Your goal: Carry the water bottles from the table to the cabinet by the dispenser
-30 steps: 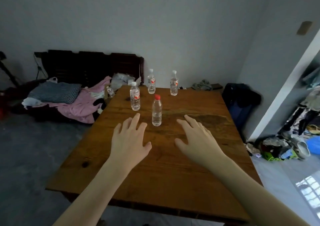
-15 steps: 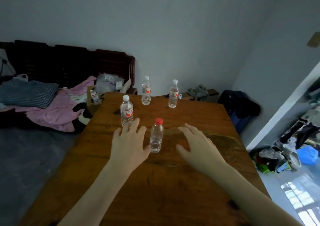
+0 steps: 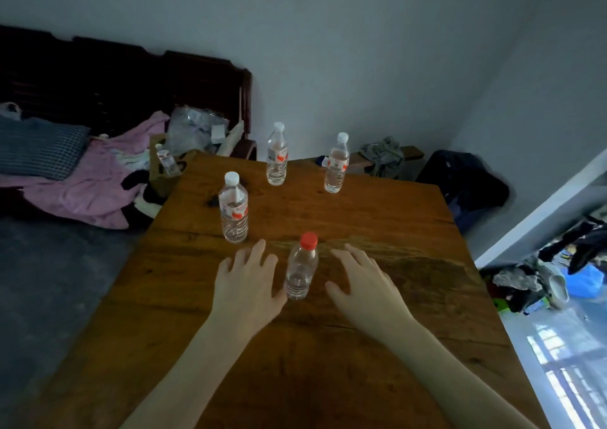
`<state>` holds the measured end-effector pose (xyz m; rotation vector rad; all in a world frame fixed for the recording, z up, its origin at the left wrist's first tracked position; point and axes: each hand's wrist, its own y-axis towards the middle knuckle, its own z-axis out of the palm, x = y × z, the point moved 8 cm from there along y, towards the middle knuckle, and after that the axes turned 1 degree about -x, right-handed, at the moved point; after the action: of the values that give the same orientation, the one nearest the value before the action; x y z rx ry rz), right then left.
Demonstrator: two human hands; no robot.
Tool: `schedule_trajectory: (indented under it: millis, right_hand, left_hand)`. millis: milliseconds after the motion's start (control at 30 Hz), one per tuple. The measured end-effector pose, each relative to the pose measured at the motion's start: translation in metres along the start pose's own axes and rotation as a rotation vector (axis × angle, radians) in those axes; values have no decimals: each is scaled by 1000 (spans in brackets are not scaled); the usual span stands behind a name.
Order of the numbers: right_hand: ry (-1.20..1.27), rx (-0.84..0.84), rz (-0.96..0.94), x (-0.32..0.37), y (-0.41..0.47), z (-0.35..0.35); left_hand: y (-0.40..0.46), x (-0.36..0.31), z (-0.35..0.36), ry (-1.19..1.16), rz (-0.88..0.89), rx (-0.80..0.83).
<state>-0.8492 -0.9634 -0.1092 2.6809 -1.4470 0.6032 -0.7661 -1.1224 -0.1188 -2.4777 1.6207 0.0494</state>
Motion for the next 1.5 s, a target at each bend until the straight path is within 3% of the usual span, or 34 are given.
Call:
schedule_trajectory:
  millis: [233,400,667,833,1033,1133,1200,1333,1500]
  right_hand:
    - [54,27,37,-18,21,18]
    - [109,96,73,-29,22,58]
    - [137,183,137,-46,24,99]
    - [153,185,138,-52,28,105]
    - [248,170,144,-60,28,111]
    - [454,212,210,-68,27,115]
    - [699,314,374,-76,22,123]
    - [1506,527,819,-77,1,137]
    - [1747,505,854,-77,-10,127]
  left_hand:
    - [34,3,32,-43,10,54]
    - [59,4,104,-485,-101,240]
    - [91,-3,118,-1007,-73,4]
    - [95,-5,118,-1073,-42,60]
    - [93,1,104,-1011,-18,-17]
    - [84,-2,91,-984,17,-83]
    - [76,-5,78,-993,52,-131]
    - [57,-24,46,-1034,151,-121]
    - [33,-57,13,-1072,295,-77]
